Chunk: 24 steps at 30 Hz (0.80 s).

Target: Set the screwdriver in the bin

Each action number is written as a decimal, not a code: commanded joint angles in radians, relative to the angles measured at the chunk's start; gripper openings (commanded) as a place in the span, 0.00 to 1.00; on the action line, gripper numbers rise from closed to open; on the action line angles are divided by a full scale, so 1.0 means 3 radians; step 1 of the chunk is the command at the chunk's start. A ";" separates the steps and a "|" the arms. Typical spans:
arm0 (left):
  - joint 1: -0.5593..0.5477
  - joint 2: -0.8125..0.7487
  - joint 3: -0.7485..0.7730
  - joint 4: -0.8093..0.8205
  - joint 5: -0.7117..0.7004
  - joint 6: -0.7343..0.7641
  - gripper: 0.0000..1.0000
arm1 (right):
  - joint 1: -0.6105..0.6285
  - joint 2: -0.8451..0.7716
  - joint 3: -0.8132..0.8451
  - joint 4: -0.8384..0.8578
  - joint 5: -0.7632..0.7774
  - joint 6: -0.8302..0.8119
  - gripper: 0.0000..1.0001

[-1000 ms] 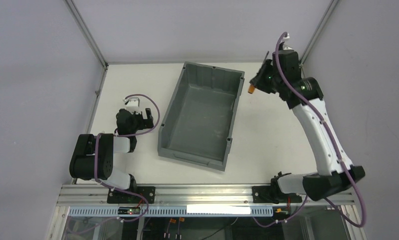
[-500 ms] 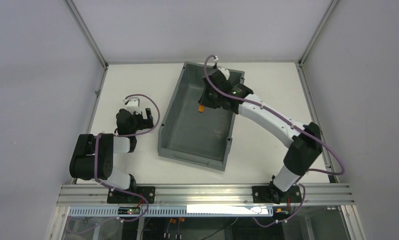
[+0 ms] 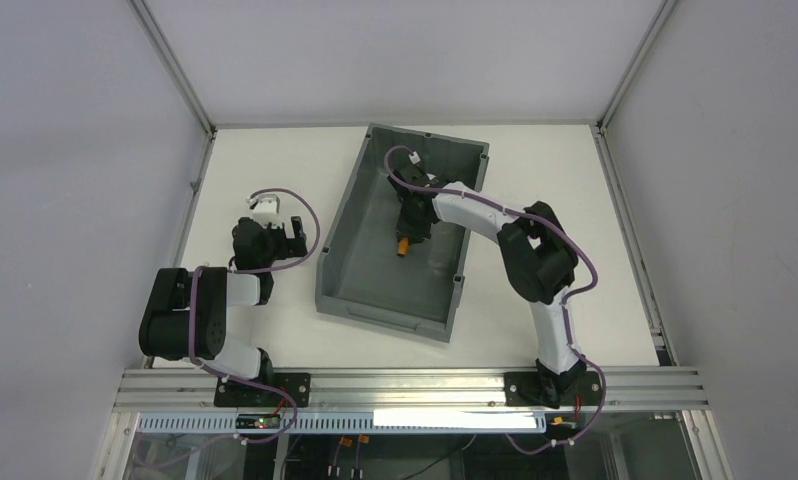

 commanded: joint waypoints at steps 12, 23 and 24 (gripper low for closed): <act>-0.0015 -0.0002 0.0075 0.0090 -0.0032 0.0023 0.99 | -0.0050 0.0162 0.0038 -0.0122 -0.0267 0.0084 0.33; -0.0015 -0.0005 0.0076 0.0088 -0.0028 0.0023 0.99 | -0.0047 -0.0077 0.0166 -0.0210 -0.0187 -0.0016 0.54; -0.0015 -0.0003 0.0075 0.0090 -0.0030 0.0023 0.99 | -0.0049 -0.0115 0.0214 -0.0243 -0.0185 -0.0060 0.59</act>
